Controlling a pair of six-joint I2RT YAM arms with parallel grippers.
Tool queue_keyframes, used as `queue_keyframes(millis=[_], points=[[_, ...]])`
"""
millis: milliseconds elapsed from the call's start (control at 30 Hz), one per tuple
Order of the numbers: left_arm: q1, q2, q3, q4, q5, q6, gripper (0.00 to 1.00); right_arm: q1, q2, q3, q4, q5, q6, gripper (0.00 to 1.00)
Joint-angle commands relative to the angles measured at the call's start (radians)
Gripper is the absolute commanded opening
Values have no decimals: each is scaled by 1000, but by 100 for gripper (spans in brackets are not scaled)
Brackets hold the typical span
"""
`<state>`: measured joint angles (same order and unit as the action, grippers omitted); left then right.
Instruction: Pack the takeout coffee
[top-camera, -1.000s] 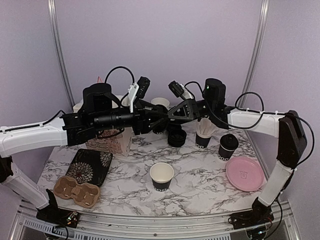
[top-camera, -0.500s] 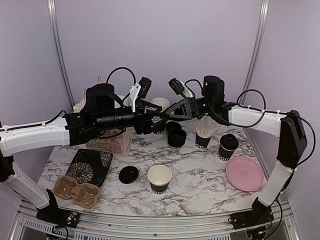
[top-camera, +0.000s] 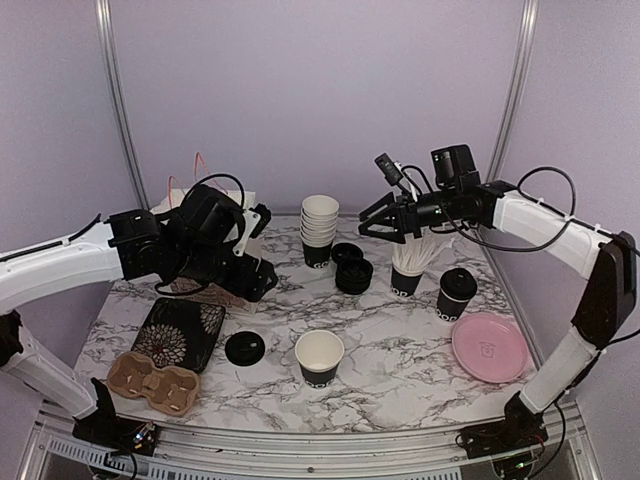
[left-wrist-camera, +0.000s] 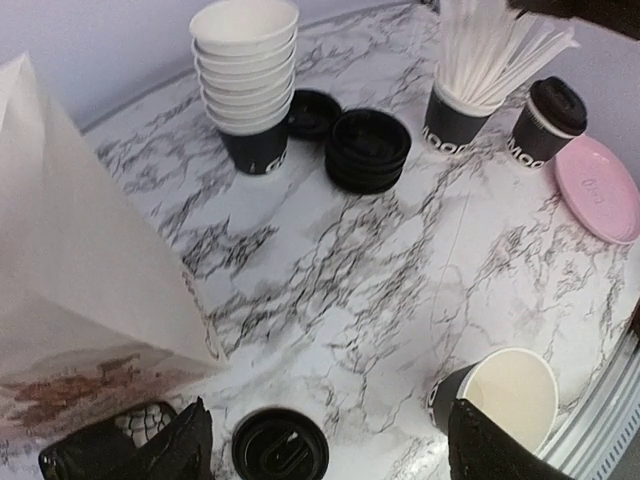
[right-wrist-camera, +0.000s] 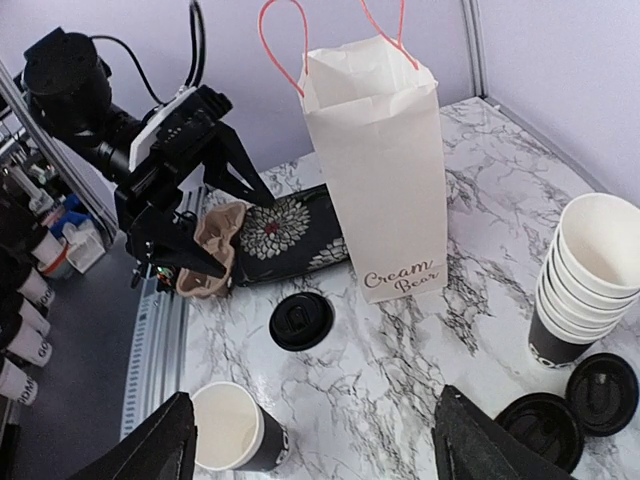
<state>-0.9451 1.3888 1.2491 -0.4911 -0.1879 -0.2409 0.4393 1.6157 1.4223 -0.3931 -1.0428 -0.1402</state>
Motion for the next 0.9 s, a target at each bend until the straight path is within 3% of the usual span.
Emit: queue_keyframes(millis=[0,200,400,467,867], points=[[8,96,50,-379,-93,-26,87,6,-78,-19,-147,147,-238,81],[66,247,83,-457,54,37,91,6,-150,-49,-171,182,-286,84],[85,378,107,-499,74,57,94,6,-171,-63,-173,172,-290,84],[86,402,100,-499,91,60,99,6,-170,-65,-172,167,-292,84],[89,460,58,-406,147,100,97,6,-152,-59,-173,143,-292,84]])
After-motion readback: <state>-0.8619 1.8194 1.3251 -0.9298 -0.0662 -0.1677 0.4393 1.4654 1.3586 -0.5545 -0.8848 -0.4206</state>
